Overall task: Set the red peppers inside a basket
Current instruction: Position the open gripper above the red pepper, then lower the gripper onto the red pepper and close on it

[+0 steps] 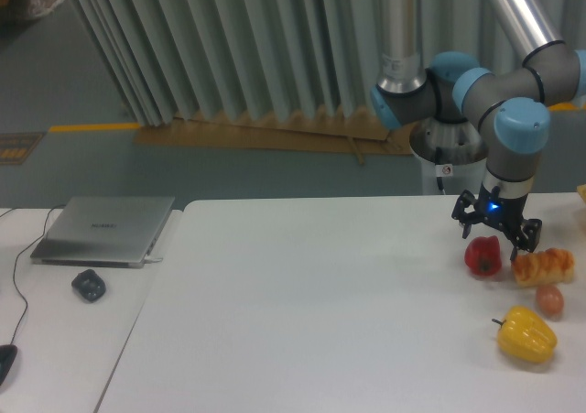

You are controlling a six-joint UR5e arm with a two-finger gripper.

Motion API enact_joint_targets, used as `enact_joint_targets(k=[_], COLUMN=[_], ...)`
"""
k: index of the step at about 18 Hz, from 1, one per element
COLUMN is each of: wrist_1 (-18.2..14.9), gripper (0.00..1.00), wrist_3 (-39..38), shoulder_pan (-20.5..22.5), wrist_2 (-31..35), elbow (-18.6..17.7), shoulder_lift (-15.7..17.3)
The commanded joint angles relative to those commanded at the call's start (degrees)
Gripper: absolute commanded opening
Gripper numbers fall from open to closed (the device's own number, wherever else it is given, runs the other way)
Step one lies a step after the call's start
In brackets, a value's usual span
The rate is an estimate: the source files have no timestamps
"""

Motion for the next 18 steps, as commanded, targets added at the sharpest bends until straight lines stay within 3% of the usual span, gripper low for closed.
enact_joint_targets(k=[5, 18], wrist_1=[1.3, 1.2], gripper=[1.00, 1.00], wrist_3=[-0.1, -0.5], shoulder_pan=[-0.2, -2.8], wrist_2=[2.5, 2.6], elbow=[0.4, -0.1], shoulder_lift=[-2.5, -1.9])
